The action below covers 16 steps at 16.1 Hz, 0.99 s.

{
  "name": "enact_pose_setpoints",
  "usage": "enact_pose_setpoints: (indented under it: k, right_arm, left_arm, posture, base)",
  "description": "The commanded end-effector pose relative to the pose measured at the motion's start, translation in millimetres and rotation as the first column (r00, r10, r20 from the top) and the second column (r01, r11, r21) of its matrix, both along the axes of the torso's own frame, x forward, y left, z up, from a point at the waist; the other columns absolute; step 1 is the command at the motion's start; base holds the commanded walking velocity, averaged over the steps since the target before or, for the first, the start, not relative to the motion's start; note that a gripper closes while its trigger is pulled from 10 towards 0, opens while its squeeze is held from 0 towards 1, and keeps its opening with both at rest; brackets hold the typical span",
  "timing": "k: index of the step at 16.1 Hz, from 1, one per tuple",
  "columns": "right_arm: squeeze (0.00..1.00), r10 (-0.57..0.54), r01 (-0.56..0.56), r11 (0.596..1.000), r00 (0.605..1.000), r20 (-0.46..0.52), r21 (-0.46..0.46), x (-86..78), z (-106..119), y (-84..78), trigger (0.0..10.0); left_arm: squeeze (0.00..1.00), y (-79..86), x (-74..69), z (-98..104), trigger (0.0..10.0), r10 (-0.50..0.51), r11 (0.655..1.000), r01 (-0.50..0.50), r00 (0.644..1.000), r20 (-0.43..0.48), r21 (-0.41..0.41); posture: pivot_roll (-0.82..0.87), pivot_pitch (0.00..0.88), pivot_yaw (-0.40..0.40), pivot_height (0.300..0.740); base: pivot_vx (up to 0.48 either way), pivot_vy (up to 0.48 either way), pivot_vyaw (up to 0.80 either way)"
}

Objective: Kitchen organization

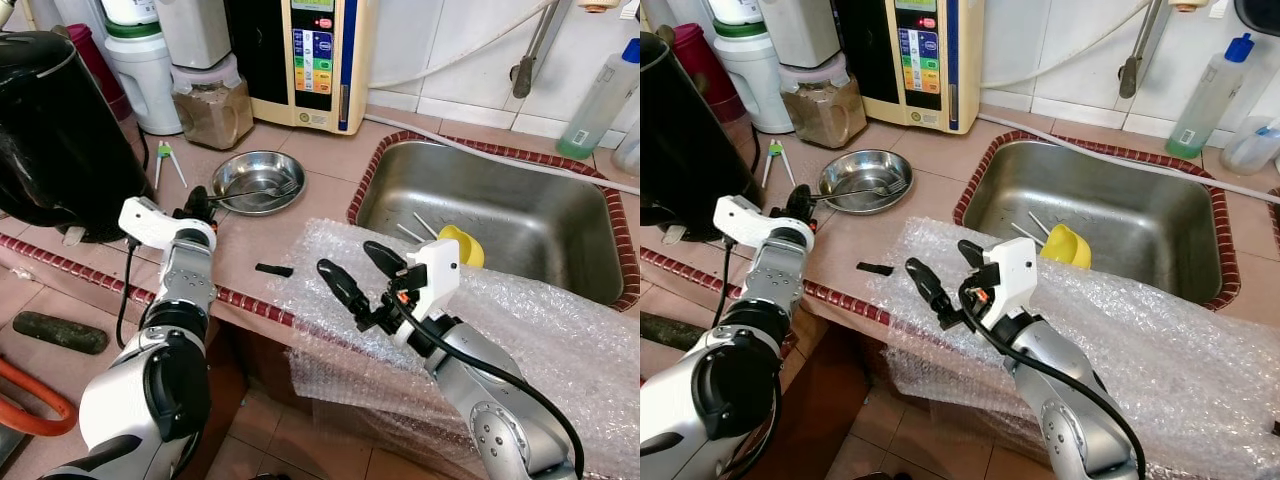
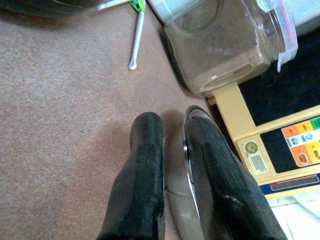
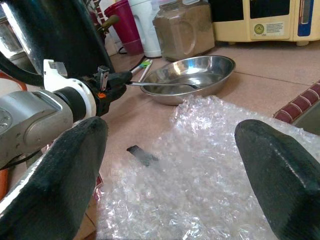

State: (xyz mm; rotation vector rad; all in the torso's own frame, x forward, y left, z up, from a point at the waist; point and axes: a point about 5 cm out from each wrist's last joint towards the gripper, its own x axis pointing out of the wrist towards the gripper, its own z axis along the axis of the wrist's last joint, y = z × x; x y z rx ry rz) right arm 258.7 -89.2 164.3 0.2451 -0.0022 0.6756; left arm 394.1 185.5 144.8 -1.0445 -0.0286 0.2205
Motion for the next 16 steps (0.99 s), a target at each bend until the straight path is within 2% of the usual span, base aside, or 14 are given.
enact_pose_setpoints:
  k: [1, 9, 13, 16]
  right_arm:
    - [0.00, 0.014, -0.014, 1.000, 1.000, 0.015, 0.007, -0.4, 4.0, 1.9, 10.0]
    - [0.00, 0.004, -0.004, 1.000, 0.999, 0.032, 0.007, 6.1, 5.6, 1.2, 10.0]
    - [0.00, 0.000, -0.001, 1.000, 0.999, 0.037, 0.008, 8.6, 6.0, 1.9, 10.0]
    - [0.00, -0.002, 0.002, 1.000, 0.999, 0.034, 0.015, 10.1, 4.4, 3.6, 10.0]
  left_arm:
    - [0.00, 1.8, 3.3, 8.0, 0.0, 0.003, 1.000, -0.003, 1.000, 0.014, -0.014]
    - [0.00, 2.9, 5.2, 14.3, 0.0, 0.008, 0.999, -0.007, 0.999, 0.033, -0.033]
    - [0.00, 9.1, 6.7, 25.7, 0.0, 0.020, 0.999, -0.017, 0.996, 0.083, -0.031]
    - [0.00, 11.6, 6.7, 36.0, 0.0, 0.005, 0.998, 0.004, 0.988, 0.157, -0.059]
  posture:
    - [-0.03, 0.100, 0.049, 0.740]
    - [-0.02, 0.065, 0.049, 0.740]
    - [-0.01, 0.060, 0.050, 0.740]
    - [0.00, 0.060, 0.049, 0.740]
  base:
    - [0.000, 0.000, 0.00]
    - [0.000, 0.000, 0.00]
    - [0.000, 0.000, 0.00]
    - [0.000, 0.000, 0.00]
